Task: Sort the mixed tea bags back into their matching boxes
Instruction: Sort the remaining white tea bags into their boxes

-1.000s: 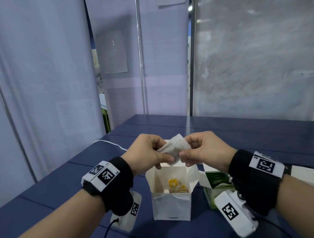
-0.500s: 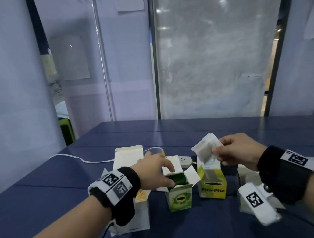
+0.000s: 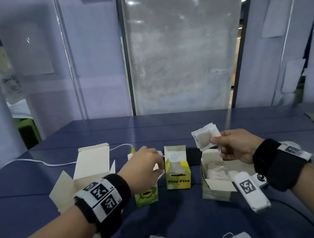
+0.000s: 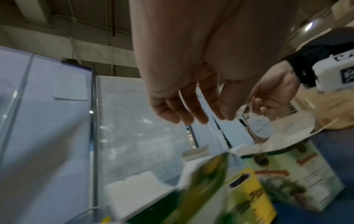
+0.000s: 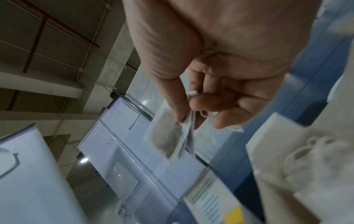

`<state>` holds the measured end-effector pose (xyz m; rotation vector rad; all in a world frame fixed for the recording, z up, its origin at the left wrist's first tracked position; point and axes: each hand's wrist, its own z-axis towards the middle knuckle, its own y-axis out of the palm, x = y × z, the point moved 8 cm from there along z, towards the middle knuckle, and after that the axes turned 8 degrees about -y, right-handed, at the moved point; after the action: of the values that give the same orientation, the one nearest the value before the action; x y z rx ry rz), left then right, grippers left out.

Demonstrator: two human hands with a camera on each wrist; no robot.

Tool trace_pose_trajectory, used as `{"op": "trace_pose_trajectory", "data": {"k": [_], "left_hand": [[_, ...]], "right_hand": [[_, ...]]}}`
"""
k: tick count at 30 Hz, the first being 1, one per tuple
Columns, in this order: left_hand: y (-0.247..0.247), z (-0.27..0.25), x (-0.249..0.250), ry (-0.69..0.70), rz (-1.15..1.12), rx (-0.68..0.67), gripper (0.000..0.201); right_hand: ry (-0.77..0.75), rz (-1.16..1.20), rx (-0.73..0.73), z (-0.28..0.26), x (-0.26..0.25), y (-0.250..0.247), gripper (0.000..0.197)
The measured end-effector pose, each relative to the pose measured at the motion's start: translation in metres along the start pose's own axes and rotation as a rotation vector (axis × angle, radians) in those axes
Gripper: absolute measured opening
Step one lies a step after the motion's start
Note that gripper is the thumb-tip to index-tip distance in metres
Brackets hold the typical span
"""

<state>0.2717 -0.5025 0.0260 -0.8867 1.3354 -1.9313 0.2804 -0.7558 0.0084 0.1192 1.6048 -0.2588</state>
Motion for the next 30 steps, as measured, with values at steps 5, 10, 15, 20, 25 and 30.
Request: {"op": "trace_pose_trajectory", "data": {"k": [5,10,15,20,25,30], "left_hand": [[0.050,0.030,0.076,0.139,-0.161,-0.217,0.024],[0.091,0.044,0.103,0.155,-0.140,-0.332,0.026],[0.093,0.052,0.099,0.091,-0.198,-0.267,0.020],[0.093,0.055,0.095,0.075,-0.264,-0.230,0.013],[0.076,0.069,0.080,-0.071,-0.437,-0.028,0.005],[0.081,0.079,0.084,-0.122,-0.371,-0.088,0.015]], "right_hand": [[0.014,-0.012,0.034,-0.009,0.012,-0.041,0.013],[0.012,-0.108,0.037,-0.019,0.027,-0.060,0.011],[-0.134,-0.441,-0.047,-0.021,0.027,-0.043,0.007],[-0.225,-0.622,0.070,-0.021,0.018,-0.042,0.012],[-0.220,-0.627,0.064,-0.022,0.011,-0.047,0.009],[-0.295,-0.765,-0.112,-0.025,0.011,-0.033,0.008]]}}
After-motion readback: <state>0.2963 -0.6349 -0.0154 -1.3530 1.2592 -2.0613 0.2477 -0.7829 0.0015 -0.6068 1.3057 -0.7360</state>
